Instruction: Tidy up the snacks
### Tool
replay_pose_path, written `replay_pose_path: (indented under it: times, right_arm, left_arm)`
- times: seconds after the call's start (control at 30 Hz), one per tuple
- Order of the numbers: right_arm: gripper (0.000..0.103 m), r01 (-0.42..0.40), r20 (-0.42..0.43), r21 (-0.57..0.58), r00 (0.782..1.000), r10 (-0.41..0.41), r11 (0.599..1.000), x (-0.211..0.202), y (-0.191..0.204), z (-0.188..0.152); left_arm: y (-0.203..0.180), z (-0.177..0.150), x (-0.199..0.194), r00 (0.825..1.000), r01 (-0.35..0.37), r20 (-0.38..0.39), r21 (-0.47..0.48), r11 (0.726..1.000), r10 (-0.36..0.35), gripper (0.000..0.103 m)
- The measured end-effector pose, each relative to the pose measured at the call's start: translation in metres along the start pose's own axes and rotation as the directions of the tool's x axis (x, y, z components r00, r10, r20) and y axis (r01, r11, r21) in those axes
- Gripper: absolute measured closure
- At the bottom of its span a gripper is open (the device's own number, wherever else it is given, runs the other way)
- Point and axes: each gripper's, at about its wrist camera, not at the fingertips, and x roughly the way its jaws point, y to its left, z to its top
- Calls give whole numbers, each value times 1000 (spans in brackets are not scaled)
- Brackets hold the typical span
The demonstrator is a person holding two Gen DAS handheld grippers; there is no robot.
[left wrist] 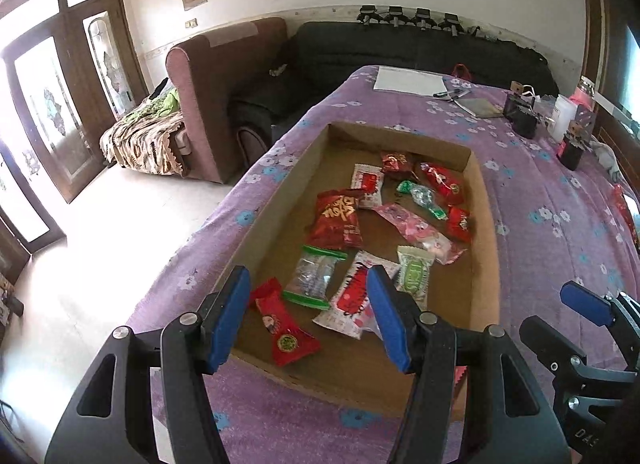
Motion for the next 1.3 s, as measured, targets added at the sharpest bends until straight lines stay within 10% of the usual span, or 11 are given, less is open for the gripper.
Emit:
replay_pose_path:
  times: [0.4, 0.57, 0.7, 0.87, 1.3]
  right_arm:
    - [34, 55, 29, -7, 998, -55, 998, -16, -14, -14]
    - [34, 61, 47, -20, 997, -60, 998, -21, -12, -13]
    - [34, 68, 66, -44, 996, -65, 997, -26, -6, -12]
    - [33, 71, 85, -74, 994, -64, 995, -31, 2, -15]
    - [28, 112, 88, -159, 991, -99, 981, -29, 25, -19]
  left_arm:
    - [-12, -4, -25, 991, -55, 118, -27, 998, 57, 43]
    - [-2, -9, -68, 908, -198, 348, -130, 972, 232, 0]
    - [5, -20, -88, 858, -190, 449, -172, 966, 249, 0]
    - [5, -20, -69, 921, -121, 358, -105, 987, 151, 0]
    - [15, -28, -43, 977, -33, 201, -162, 986, 66, 0]
